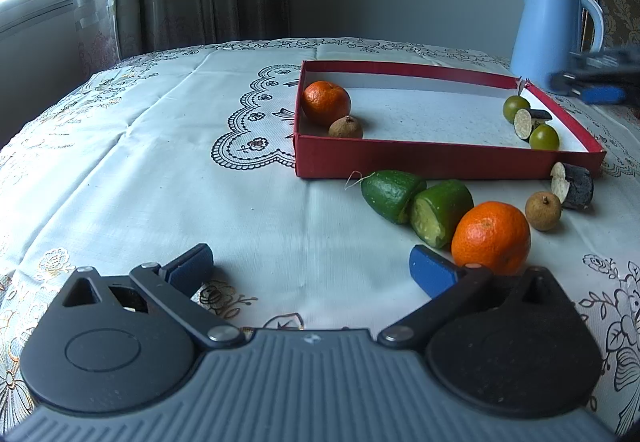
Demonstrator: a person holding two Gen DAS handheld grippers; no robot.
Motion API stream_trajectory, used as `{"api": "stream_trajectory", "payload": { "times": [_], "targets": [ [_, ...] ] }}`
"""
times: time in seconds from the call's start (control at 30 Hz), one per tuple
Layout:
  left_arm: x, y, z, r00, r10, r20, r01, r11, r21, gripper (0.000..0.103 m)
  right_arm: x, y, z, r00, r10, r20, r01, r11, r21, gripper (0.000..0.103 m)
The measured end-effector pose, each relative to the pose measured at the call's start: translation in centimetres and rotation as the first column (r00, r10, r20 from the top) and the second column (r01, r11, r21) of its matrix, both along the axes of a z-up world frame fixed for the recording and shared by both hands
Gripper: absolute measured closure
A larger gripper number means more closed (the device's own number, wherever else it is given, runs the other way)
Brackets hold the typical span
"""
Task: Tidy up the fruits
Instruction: 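Pull the right tool back from the tray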
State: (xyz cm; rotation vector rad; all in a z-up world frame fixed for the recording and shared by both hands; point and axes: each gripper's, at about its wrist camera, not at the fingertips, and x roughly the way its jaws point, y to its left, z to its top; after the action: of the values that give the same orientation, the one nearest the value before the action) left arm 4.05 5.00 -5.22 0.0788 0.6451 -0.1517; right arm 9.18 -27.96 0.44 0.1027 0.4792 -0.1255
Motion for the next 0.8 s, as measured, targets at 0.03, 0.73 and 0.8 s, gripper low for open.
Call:
{"api": "stream_trajectory", "payload": {
  "times": [0.03, 0.73, 0.8],
  "targets": [
    [0.0, 0.0, 0.0, 1.0, 0.0, 0.0, 0.0, 1.0, 0.0, 0.0, -1.6, -0.1, -0.1, 1.0, -0.005, 0.018, 0.005, 1.0, -0.009, 0.037],
    [-0.8, 0.6, 0.7, 0.999, 0.055, 0.0, -0.055, 0.998, -0.036, 0.0, -9.1, 1.6, -4.9, 1.0, -0.021, 0.005, 0.022, 0.99, -0.138, 0.023],
    [-1.1, 0.7, 1.2, 0.998, 0.054, -0.013, -0.055, 0.996, -0.065, 0.0, -8.9, 1.7, -4.9, 1.0, -0.015, -0.005, 0.014, 0.989, -0.145, 0.023]
  ]
}}
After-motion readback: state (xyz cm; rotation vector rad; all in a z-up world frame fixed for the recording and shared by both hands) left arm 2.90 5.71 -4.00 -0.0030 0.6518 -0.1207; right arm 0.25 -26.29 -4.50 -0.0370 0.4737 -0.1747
